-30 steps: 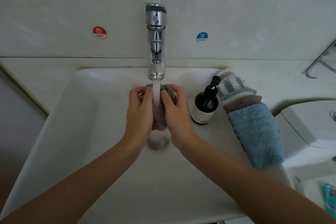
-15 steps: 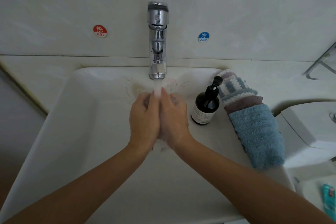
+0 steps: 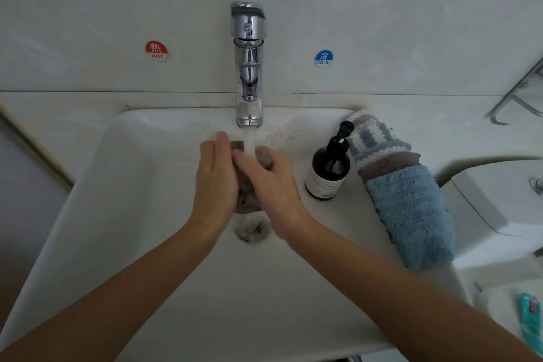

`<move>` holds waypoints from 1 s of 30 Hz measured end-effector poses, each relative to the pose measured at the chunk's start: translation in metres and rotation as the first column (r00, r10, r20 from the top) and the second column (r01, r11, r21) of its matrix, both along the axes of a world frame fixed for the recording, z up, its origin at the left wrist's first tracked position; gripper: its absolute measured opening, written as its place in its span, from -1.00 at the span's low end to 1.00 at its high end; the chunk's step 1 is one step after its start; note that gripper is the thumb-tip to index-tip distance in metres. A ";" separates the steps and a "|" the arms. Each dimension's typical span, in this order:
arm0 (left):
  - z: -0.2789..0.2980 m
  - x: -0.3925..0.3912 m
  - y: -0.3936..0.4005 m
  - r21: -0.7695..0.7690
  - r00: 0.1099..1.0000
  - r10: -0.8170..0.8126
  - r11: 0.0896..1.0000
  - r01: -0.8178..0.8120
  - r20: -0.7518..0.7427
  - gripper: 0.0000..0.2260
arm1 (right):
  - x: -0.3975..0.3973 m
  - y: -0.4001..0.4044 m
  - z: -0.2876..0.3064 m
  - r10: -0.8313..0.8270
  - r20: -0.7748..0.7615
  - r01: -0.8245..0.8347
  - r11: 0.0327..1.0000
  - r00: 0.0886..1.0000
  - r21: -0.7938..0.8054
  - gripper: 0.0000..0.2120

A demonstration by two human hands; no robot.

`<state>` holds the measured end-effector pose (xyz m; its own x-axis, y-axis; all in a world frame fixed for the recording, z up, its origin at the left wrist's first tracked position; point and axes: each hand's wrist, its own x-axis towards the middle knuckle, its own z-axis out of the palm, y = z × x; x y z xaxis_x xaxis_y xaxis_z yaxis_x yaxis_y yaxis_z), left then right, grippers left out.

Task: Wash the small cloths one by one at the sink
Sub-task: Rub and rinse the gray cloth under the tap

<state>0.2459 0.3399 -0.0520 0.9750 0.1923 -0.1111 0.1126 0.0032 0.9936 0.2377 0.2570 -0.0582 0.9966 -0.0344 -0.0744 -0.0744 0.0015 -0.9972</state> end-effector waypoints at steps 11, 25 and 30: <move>-0.003 -0.010 -0.011 0.003 0.985 -0.031 1.000 0.031 0.167 -0.92 | 0.005 0.001 -0.002 -0.236 -0.100 0.247 0.961 0.967 0.121 -0.68; -0.008 -0.010 -0.011 0.152 0.979 0.028 0.987 -0.060 0.200 -0.68 | -0.010 0.007 0.012 -0.212 -0.081 0.212 0.977 0.974 -0.005 -0.56; -0.008 -0.002 -0.010 0.157 0.974 0.037 0.985 -0.074 0.223 -0.68 | -0.008 0.015 0.007 -0.274 -0.050 0.276 0.961 0.961 0.038 -0.54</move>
